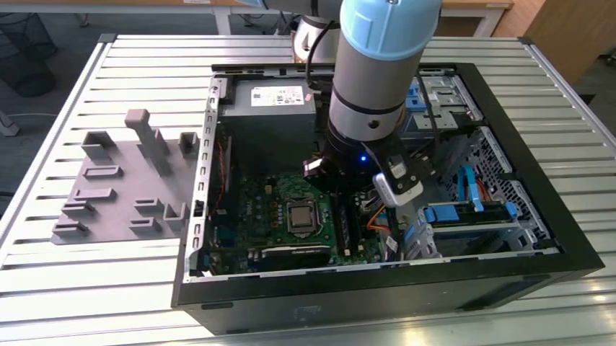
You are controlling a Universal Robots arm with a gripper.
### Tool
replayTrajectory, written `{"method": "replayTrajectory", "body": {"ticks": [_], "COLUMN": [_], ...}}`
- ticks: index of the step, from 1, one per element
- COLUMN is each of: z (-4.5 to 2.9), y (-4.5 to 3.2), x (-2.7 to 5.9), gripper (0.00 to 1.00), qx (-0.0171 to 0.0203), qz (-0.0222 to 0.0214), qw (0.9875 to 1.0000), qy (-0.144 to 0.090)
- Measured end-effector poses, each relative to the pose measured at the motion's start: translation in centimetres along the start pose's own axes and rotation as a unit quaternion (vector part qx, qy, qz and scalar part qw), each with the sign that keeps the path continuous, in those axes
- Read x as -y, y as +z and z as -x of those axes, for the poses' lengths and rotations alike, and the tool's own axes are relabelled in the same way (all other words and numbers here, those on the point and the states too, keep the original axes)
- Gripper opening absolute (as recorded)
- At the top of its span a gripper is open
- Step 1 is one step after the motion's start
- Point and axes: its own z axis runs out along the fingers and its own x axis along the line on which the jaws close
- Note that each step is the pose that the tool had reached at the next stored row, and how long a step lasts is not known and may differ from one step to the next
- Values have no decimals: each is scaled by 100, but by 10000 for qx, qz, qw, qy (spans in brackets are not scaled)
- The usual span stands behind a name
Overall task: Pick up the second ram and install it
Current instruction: 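Insert the second ram into the second slot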
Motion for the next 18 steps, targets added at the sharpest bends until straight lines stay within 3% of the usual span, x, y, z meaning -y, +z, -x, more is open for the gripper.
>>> {"method": "replayTrajectory", "body": {"ticks": [18], "z": [0], "y": [32], "x": [0], "gripper": [14], "qx": [0], "qz": [-1], "qw": [10000], "qy": [0]}}
